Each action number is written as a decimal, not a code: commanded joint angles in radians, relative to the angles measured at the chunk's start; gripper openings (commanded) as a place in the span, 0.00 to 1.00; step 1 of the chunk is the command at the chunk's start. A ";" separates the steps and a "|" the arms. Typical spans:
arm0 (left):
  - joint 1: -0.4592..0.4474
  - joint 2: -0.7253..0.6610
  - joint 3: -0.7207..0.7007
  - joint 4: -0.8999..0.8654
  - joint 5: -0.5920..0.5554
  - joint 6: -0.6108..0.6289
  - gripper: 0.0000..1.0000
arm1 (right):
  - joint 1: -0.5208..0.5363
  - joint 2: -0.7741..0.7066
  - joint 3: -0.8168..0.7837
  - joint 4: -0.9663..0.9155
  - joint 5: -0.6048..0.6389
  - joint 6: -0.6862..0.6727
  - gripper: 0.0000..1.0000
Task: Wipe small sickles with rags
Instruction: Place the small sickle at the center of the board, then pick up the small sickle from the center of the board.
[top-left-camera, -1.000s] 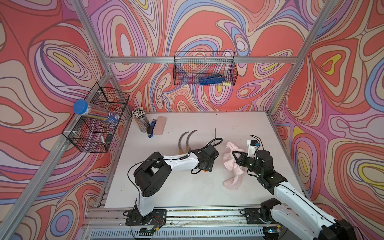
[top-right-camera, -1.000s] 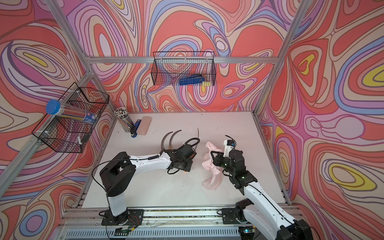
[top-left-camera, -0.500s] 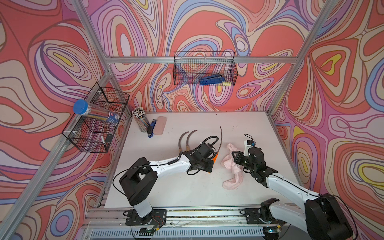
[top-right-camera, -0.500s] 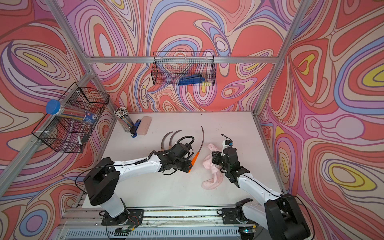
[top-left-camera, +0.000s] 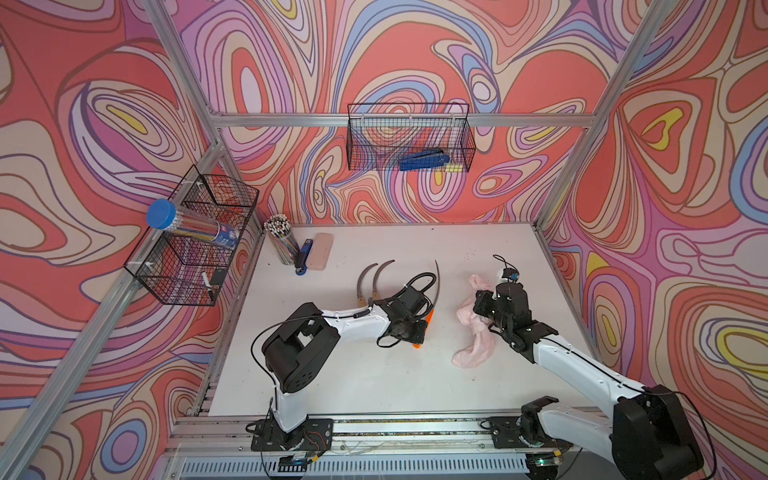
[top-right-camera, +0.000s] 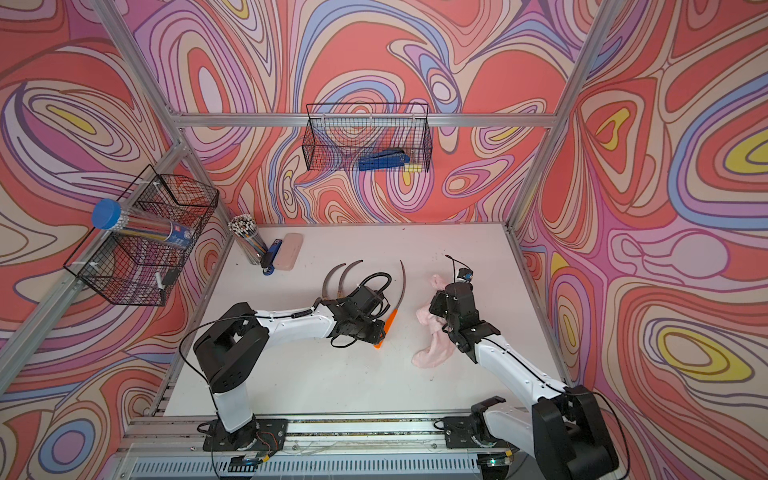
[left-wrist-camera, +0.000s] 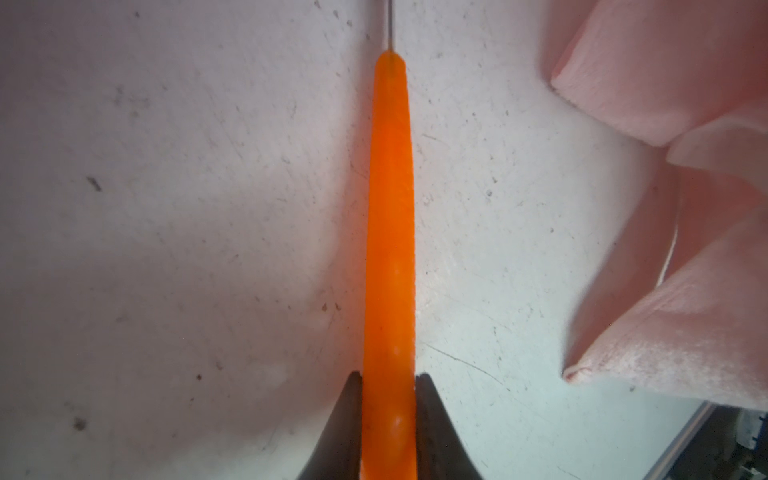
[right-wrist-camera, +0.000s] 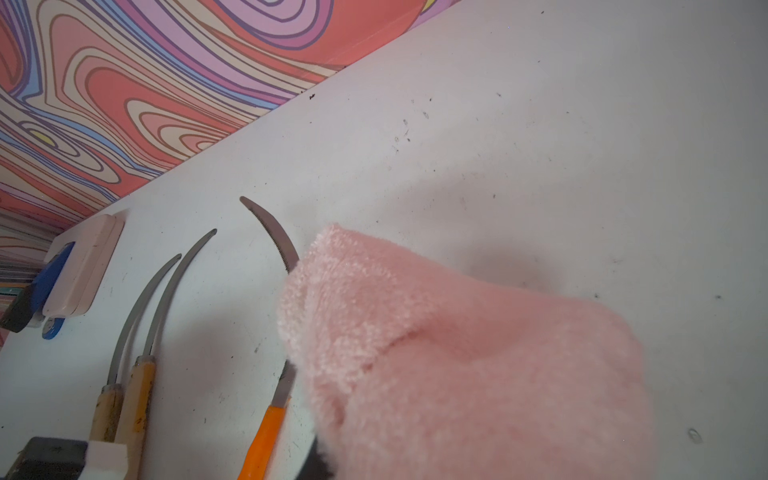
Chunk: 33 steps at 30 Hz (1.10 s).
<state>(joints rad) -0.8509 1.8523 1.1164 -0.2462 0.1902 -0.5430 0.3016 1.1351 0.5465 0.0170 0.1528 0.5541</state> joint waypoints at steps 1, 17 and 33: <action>-0.001 -0.001 0.020 -0.066 -0.064 0.012 0.46 | -0.004 -0.014 0.019 -0.029 0.021 -0.023 0.00; -0.166 0.036 0.175 -0.295 -0.388 0.116 0.71 | -0.004 -0.031 0.007 -0.018 -0.013 -0.028 0.00; -0.168 0.167 0.223 -0.367 -0.506 0.143 0.59 | -0.004 -0.030 -0.007 -0.012 -0.018 -0.033 0.00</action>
<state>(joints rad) -1.0203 1.9953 1.3354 -0.5503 -0.2737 -0.4137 0.3016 1.1088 0.5457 -0.0120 0.1371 0.5343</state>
